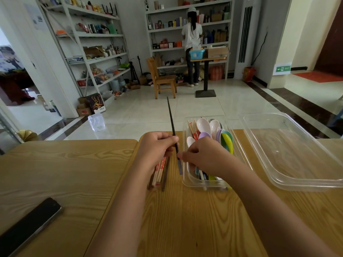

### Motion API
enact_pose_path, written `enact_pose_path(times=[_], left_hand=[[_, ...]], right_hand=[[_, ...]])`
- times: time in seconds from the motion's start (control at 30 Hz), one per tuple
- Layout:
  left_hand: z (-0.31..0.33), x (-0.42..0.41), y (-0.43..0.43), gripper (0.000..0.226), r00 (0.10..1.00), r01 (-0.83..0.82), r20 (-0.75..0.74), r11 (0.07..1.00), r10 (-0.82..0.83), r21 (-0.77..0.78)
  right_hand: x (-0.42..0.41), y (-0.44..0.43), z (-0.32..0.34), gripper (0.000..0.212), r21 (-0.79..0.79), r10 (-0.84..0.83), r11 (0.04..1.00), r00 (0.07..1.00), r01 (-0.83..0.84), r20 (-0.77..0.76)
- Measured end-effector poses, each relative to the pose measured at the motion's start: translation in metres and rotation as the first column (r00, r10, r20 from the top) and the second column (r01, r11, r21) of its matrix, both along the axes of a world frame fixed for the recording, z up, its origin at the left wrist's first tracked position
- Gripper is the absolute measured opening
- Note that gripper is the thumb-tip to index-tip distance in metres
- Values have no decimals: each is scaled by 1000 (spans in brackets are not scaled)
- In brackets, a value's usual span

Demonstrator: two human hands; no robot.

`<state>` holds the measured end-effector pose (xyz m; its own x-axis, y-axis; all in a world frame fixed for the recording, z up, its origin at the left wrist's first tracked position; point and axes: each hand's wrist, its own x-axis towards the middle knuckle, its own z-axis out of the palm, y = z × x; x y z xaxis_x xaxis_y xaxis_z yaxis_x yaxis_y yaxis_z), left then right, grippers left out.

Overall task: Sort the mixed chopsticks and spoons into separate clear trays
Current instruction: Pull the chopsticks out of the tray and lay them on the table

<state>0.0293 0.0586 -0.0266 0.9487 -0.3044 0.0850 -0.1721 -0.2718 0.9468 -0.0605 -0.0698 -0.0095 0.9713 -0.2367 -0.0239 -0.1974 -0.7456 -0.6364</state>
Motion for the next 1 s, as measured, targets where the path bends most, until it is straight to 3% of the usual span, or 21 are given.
enact_pose_path(times=[0.07, 0.13, 0.27, 0.5, 1.0], left_hand=[[-4, 7, 9, 8, 987, -118, 124, 982, 100, 148], [-10, 11, 16, 13, 961, -223, 237, 905, 142, 362], [-27, 14, 15, 19, 962, -227, 257, 778, 87, 586], [-57, 25, 6, 15, 958, -262, 263, 719, 113, 644], [-61, 25, 5, 15, 921, -355, 359, 707, 152, 611]], right_hand=[[-2, -4, 1, 40, 12, -23, 1000, 999, 23, 37], [-4, -10, 2, 42, 10, -75, 997, 994, 75, 81], [-2, -19, 0, 40, 6, -138, 990, 983, 138, 121], [-1, -22, -4, 39, 21, -149, 989, 983, 148, 108], [-6, -46, 4, 37, 103, -217, 974, 968, 204, 128]])
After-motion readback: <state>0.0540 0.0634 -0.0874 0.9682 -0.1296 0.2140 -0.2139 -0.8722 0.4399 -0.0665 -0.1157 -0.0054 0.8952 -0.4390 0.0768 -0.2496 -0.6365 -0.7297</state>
